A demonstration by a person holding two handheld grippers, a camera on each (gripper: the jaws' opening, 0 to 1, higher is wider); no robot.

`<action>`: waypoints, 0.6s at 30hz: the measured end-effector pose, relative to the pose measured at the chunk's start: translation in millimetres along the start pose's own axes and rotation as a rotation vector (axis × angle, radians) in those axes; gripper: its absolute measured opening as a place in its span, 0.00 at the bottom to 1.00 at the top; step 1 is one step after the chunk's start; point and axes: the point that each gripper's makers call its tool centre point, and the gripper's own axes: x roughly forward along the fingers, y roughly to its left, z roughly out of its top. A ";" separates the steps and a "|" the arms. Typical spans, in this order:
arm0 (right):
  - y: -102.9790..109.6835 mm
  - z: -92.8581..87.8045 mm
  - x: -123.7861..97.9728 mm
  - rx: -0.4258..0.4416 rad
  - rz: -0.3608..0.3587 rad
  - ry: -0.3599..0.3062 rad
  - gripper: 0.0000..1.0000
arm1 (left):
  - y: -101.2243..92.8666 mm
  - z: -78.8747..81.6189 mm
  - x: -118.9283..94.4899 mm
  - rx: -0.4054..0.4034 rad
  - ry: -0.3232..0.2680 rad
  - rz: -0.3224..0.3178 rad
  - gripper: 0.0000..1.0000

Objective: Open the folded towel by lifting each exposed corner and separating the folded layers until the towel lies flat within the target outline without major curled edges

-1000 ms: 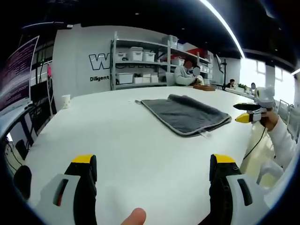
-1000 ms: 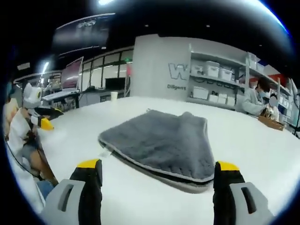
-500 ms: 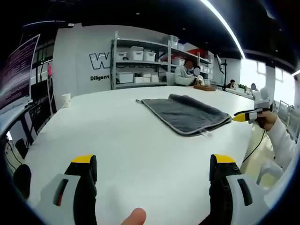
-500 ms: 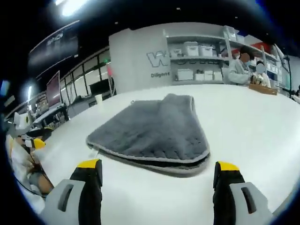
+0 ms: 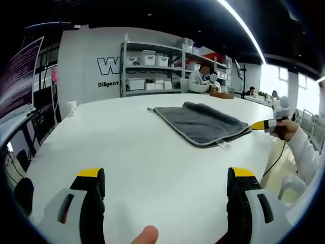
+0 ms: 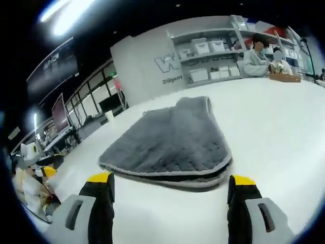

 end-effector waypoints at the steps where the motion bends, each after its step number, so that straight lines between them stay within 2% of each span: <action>1: 1.2 -0.1 1.1 0.004 0.007 0.003 0.90 | 0.1 0.0 0.0 0.000 0.000 0.000 0.99; 5: -0.3 2.2 4.9 0.010 0.015 0.005 0.89 | -0.9 -0.4 0.2 0.001 0.002 -0.002 0.99; 8: -5.9 5.9 7.1 0.037 0.009 -0.007 0.81 | -1.5 -0.2 0.6 0.001 0.001 -0.003 0.99; 11: -12.0 7.6 7.3 0.064 -0.014 -0.014 0.69 | -1.7 -0.8 1.1 0.002 0.004 -0.004 0.99; 12: -14.8 10.0 7.3 0.112 -0.027 -0.040 0.60 | -1.6 -1.0 1.2 0.002 0.004 -0.004 0.99; 14: -19.1 11.1 6.8 0.146 -0.033 -0.053 0.50 | -1.3 -0.7 1.5 0.001 0.004 -0.004 0.99; 18: -30.4 11.8 6.0 0.209 -0.063 -0.070 0.38 | -1.6 -1.0 1.6 0.001 0.004 -0.006 0.99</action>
